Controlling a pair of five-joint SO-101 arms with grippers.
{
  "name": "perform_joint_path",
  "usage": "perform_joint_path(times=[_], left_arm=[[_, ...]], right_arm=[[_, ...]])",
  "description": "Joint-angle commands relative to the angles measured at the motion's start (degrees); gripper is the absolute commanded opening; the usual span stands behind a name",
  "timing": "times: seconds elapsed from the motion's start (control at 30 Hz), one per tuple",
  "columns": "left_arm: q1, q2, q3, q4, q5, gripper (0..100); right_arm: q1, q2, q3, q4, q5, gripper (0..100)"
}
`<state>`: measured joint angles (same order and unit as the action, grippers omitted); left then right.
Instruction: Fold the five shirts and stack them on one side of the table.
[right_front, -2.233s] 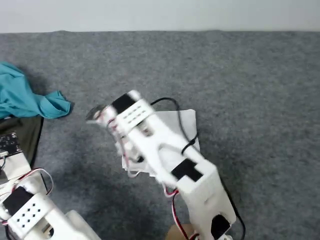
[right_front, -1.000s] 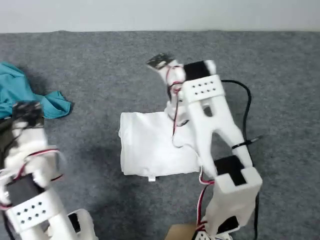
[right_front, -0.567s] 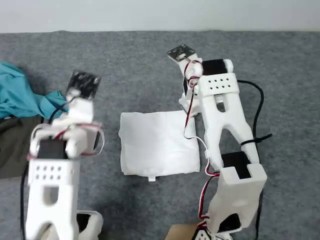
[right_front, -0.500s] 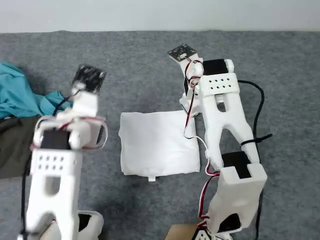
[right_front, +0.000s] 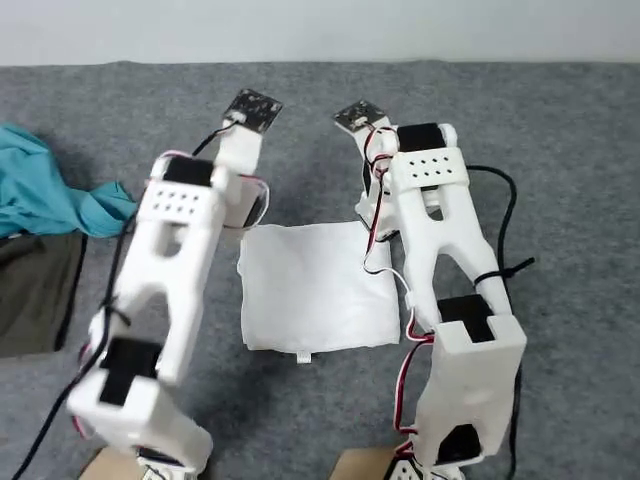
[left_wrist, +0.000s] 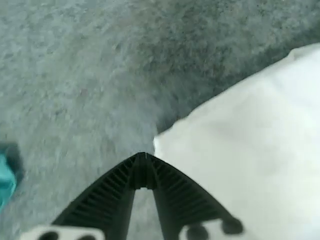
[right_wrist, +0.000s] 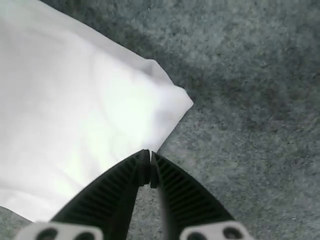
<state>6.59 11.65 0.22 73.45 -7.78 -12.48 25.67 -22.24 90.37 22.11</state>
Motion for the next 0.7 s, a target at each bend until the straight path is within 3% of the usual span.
perform_joint_path(times=[0.0, 0.67], left_arm=[[1.3, 5.4, -8.3, 0.9, 0.5, 0], [0.5, 27.4, -21.4, 1.0, -2.2, 0]], right_arm=[[0.6, -0.3, -0.4, -0.7, -0.7, 0.9], [4.0, 10.2, -0.6, -7.7, -0.3, 0.9]])
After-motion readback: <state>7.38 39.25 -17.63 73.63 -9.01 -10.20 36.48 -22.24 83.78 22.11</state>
